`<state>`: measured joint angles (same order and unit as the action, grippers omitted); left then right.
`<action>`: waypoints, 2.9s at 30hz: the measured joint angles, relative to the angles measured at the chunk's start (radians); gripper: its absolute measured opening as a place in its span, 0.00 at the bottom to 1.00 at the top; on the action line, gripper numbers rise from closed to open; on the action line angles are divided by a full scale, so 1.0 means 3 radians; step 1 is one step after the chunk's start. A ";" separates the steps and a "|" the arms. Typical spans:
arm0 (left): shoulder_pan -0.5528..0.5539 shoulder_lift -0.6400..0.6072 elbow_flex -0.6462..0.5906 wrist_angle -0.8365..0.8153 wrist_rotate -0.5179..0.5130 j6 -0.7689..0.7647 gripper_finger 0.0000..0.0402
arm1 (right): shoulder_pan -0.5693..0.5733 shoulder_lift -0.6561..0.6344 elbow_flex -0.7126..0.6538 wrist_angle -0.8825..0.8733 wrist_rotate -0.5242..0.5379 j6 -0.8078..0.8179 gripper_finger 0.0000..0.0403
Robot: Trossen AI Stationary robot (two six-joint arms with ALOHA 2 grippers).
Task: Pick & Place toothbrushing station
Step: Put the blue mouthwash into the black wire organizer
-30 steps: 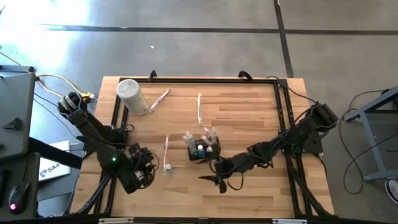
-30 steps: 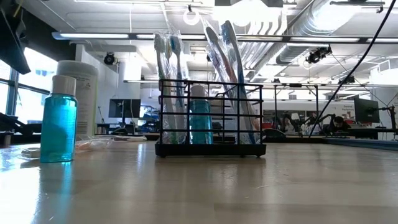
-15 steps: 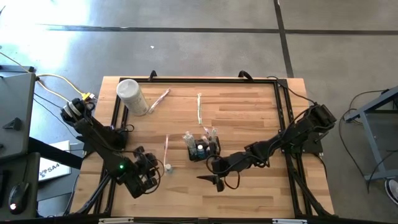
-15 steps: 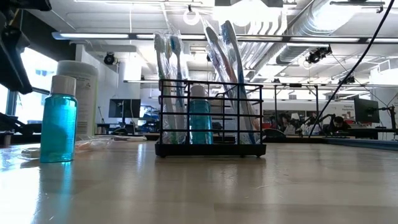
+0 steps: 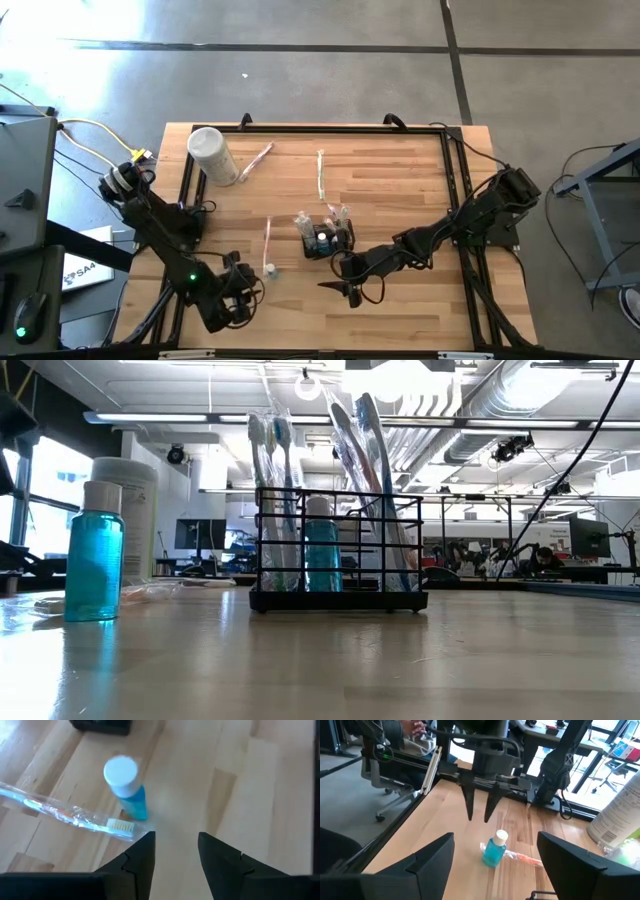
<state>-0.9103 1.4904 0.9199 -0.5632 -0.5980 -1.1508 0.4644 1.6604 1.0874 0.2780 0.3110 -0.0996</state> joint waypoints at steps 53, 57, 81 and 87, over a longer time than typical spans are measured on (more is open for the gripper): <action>0.0307 0.1035 -0.0004 0.0370 -0.0967 -0.0957 0.89 | 0.0001 -0.0005 -0.0004 -0.0199 -0.0174 0.0296 0.69; 0.0307 0.1036 -0.0004 0.0362 -0.0888 -0.0950 0.88 | 0.0001 -0.0005 -0.0004 -0.0215 -0.0174 0.0297 0.67; 0.0307 0.0930 0.0029 0.0287 -0.0526 0.0074 0.15 | 0.0001 -0.0005 -0.0004 -0.0352 -0.0175 0.0296 0.59; 0.0309 0.0718 0.0355 0.0333 -0.0395 0.0665 0.15 | 0.0000 0.0059 -0.0009 -0.0316 -0.0176 0.0327 0.59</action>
<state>-0.8177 1.7057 1.0265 -0.4634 -0.7166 -0.9513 0.4644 1.6781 1.0848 0.1832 0.2583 -0.0016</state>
